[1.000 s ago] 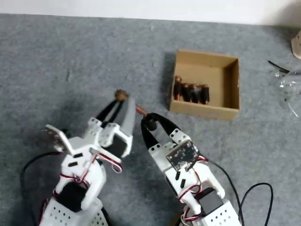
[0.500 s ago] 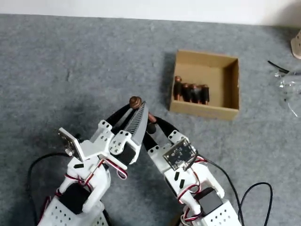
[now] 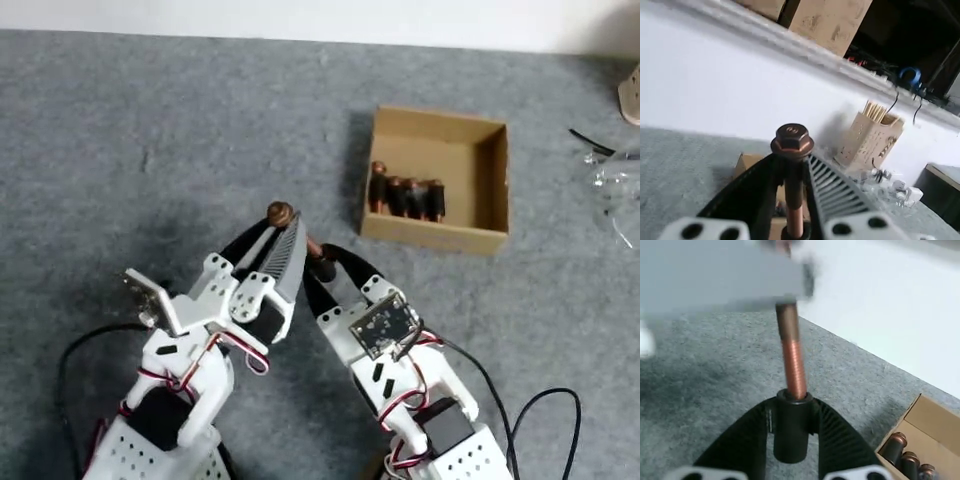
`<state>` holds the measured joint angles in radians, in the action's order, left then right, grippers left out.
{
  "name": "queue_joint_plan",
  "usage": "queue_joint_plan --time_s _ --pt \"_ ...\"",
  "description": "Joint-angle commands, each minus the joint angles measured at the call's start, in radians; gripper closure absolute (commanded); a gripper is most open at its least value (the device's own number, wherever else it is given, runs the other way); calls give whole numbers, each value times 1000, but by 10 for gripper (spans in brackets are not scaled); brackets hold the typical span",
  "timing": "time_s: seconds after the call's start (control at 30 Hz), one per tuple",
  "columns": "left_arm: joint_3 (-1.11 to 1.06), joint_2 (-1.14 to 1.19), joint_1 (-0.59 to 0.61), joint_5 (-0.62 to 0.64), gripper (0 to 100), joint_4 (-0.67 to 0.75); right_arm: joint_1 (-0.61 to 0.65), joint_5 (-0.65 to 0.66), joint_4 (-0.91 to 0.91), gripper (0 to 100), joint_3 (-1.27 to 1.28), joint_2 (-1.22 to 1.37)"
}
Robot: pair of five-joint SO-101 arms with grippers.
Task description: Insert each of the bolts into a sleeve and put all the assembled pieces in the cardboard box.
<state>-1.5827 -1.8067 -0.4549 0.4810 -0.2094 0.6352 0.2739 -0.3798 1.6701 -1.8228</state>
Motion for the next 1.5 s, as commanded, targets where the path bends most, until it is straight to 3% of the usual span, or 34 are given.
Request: queue_joint_plan --time_s 0.0,0.13,0.37,0.6,0.83,0.9,1.0,1.2,1.47 --pt "-18 -18 4 -5 994 25 -13 11 4 994 154 -16" --pt "-22 -18 4 -5 994 17 -13 63 4 994 154 -16" --pt "-12 -18 2 -6 994 -155 -13 69 4 994 154 -16" --pt "-21 -18 -151 -183 994 -272 -18 71 4 994 154 -16" --pt "-18 -18 -70 -192 992 -269 -44 69 5 994 154 -16" --pt "-16 -18 -47 -192 968 -269 -44 69 5 994 154 -16" --pt "-24 -15 -36 -189 850 -269 -45 69 5 994 154 -16" --pt "-36 -16 -15 -80 639 -269 -77 64 22 994 154 -16" --pt "22 -21 199 127 632 -253 -107 64 31 994 154 -16"
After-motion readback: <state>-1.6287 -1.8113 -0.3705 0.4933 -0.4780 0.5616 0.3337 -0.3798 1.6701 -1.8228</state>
